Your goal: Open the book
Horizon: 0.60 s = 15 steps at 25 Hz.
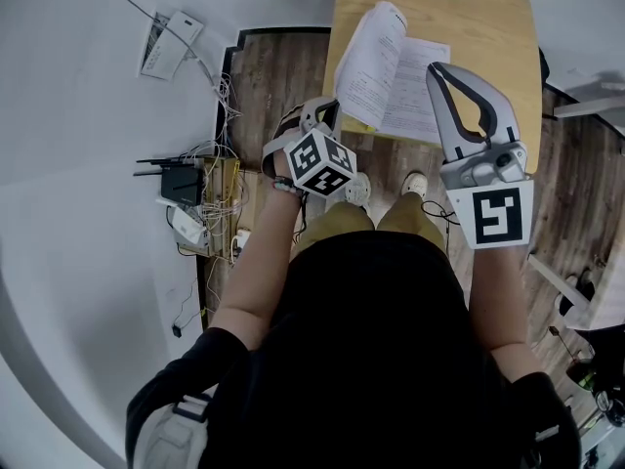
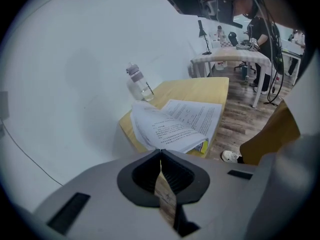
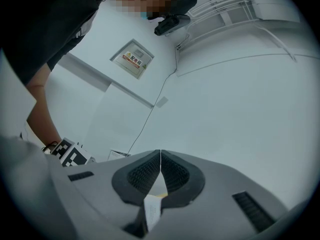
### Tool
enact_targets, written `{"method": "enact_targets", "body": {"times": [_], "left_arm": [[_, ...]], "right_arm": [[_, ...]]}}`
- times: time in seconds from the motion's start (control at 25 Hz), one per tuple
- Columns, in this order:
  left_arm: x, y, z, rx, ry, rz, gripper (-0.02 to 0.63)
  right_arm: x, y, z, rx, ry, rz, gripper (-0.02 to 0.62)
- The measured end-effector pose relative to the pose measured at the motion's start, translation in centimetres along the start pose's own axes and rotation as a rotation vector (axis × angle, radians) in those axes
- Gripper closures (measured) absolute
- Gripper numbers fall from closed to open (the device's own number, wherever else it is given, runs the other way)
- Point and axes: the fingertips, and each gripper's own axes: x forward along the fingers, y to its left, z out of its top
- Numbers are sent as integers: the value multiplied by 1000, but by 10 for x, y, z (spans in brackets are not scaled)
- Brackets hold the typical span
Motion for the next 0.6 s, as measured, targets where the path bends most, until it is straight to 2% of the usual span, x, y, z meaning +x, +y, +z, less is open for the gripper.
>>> {"method": "enact_targets", "body": {"times": [0.2, 0.6], "left_arm": [[3, 4, -19, -38, 39, 2, 591], [12, 1, -50, -53, 116, -5, 591]], "right_arm": [[2, 6, -10, 21, 20, 10, 566], [3, 7, -15, 19, 47, 21, 566]]}}
